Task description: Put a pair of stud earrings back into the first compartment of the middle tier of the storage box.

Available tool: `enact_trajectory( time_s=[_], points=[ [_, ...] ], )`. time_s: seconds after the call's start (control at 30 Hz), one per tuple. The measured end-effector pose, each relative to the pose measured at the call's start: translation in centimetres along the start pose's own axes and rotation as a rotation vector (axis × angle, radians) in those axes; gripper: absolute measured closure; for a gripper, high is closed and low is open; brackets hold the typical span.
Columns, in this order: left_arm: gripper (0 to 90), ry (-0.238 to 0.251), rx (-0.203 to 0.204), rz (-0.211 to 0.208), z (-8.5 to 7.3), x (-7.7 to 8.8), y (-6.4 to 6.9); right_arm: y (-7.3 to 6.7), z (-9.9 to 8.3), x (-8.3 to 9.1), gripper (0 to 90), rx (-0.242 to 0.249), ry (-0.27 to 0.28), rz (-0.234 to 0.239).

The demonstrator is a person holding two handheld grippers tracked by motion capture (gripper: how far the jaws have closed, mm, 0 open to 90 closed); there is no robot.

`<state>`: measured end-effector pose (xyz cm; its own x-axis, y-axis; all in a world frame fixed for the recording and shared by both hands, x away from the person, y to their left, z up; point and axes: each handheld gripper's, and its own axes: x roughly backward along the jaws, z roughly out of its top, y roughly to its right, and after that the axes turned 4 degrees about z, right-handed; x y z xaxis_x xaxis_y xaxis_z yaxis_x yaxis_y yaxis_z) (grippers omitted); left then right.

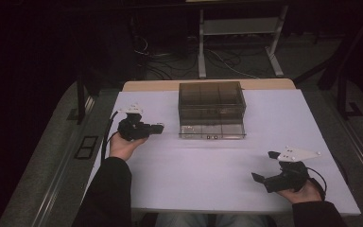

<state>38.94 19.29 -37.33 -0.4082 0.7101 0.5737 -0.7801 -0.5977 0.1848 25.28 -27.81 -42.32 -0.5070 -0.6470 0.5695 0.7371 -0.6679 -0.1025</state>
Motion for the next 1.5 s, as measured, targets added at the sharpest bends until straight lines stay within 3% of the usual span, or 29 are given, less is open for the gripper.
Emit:
enact_trajectory(
  time_s=[0.63, 1.2, 1.5],
  points=[
    [86.3, -0.023, -0.069, -0.007, 2.9, -1.4, 1.7, 0.0, 0.0, 0.2, 0.0, -0.010, 0.009, -0.004],
    [86.3, -0.065, -0.172, -0.017, 6.8, -2.8, 3.7, 0.0, 0.0, 0.3, 0.0, -0.007, 0.012, -0.003],
    [86.3, -0.076, -0.187, -0.029, 7.9, -4.3, 4.4, 0.1, 0.0, 0.3, 0.0, -0.009, 0.014, -0.002]
  ],
)
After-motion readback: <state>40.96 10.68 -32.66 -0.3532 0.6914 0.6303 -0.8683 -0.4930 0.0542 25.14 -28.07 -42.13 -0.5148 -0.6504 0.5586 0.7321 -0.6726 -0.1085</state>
